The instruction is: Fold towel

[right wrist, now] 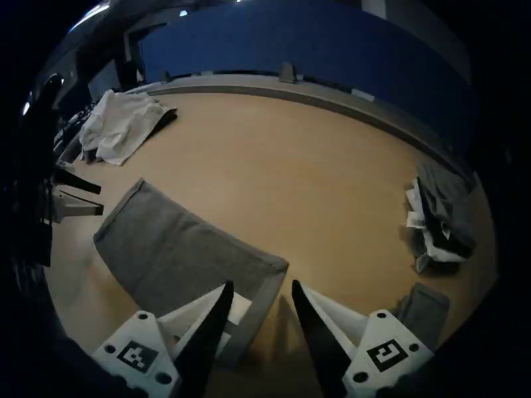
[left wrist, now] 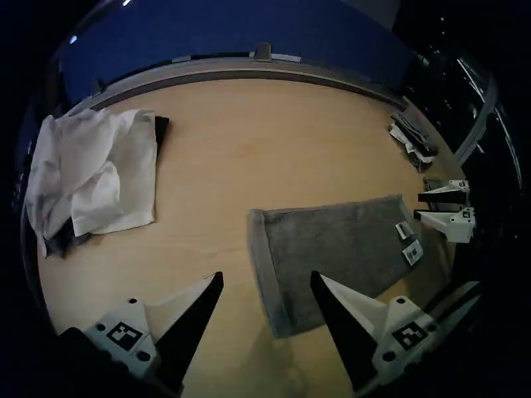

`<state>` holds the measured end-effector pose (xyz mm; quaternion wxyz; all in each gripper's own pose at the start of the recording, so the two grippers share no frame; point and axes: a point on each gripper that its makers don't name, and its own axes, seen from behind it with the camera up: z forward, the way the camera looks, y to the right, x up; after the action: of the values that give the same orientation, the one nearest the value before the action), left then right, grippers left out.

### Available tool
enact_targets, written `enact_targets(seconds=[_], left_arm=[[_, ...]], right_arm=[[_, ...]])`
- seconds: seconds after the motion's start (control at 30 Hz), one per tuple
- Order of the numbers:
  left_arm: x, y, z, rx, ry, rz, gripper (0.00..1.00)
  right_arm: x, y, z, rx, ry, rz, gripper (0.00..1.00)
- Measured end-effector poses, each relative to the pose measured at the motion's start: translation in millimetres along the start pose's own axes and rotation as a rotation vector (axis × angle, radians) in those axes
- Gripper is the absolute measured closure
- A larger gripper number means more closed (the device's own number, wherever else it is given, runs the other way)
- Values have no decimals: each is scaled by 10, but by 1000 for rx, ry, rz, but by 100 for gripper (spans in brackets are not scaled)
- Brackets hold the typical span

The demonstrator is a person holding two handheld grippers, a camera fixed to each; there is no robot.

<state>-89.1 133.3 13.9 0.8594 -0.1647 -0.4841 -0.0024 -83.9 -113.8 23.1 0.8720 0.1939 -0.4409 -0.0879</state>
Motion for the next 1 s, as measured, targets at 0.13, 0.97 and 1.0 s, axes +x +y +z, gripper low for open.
enact_targets(seconds=[0.13,0.97,1.0], left_arm=[[-38,9,-41,-7,3,-15,2],[-571,173,-441,-44,28,-68,2],[-607,181,-465,-44,29,-71,2]], right_arm=[[-44,-1,-27,0,-2,-2,30],[-466,-268,-383,34,-10,-18,23],[-493,-280,-396,34,-12,-20,23]])
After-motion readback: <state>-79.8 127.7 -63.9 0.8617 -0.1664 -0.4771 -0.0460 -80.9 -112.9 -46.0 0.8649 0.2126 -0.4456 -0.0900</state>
